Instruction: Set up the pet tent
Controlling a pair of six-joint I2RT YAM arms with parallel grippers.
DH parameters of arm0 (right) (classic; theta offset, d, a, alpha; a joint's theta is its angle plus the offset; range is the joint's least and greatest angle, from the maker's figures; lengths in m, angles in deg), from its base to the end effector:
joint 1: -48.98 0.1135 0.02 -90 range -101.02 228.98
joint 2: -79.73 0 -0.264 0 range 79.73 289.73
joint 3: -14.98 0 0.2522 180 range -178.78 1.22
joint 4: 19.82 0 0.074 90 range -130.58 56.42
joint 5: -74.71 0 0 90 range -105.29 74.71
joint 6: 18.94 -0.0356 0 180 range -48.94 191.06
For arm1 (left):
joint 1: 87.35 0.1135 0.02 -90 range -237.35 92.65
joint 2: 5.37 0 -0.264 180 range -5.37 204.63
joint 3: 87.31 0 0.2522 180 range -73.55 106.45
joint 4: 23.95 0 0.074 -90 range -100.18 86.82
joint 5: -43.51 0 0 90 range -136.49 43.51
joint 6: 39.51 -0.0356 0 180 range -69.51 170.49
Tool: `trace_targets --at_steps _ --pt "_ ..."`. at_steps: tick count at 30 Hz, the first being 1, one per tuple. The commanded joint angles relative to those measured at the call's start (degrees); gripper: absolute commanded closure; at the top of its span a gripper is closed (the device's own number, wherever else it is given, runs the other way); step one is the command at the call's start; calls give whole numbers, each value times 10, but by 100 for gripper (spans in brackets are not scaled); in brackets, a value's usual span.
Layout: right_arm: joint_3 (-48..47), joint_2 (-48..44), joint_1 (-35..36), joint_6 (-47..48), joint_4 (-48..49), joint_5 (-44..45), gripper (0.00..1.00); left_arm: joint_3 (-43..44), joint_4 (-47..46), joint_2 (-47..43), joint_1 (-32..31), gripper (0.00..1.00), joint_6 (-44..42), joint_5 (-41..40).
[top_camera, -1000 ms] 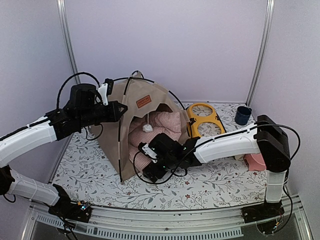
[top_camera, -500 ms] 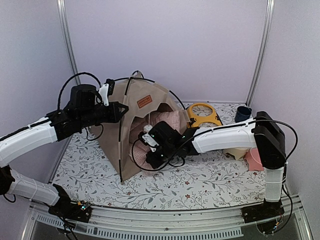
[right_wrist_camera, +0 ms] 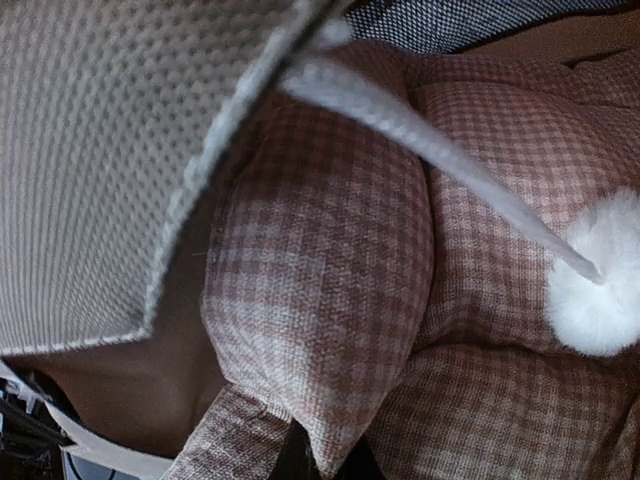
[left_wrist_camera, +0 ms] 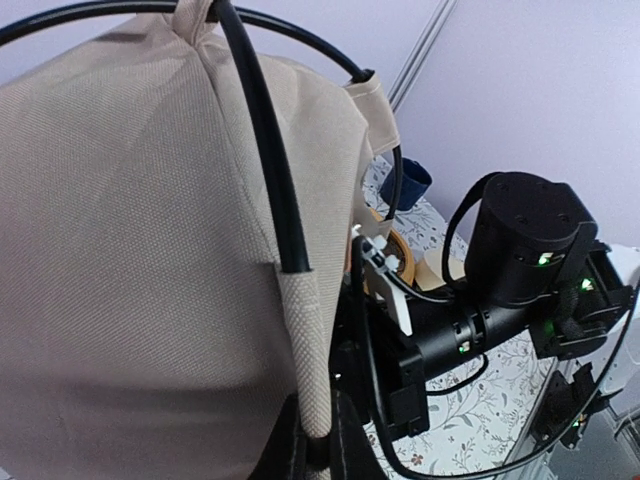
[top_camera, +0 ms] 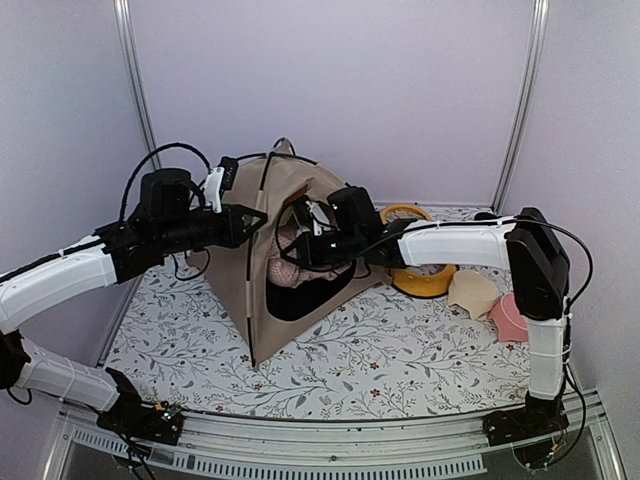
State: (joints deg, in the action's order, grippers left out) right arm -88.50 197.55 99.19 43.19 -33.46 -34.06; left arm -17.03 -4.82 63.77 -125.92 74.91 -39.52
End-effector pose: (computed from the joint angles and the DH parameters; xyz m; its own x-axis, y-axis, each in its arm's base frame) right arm 0.3001 0.3782 0.2340 -0.6905 -0.1375 -0.7101 -0.6635 0.5112 0.5463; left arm 0.2179 -0.1793 0.3314 -0.5130 -0.1158 -0.8505 0.5458 0.7207 -0.4273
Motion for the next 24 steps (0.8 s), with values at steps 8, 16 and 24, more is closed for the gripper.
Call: trace_targets --at_steps 8,16,24 --pt "-2 72 26 1 107 -9 100 6 -5 -27 -7 100 -31 43" --pt "-5 109 71 78 52 -8 100 3 11 -42 32 100 -40 36" --pt "-37 125 81 137 -11 21 96 -7 22 -50 59 100 -40 49"
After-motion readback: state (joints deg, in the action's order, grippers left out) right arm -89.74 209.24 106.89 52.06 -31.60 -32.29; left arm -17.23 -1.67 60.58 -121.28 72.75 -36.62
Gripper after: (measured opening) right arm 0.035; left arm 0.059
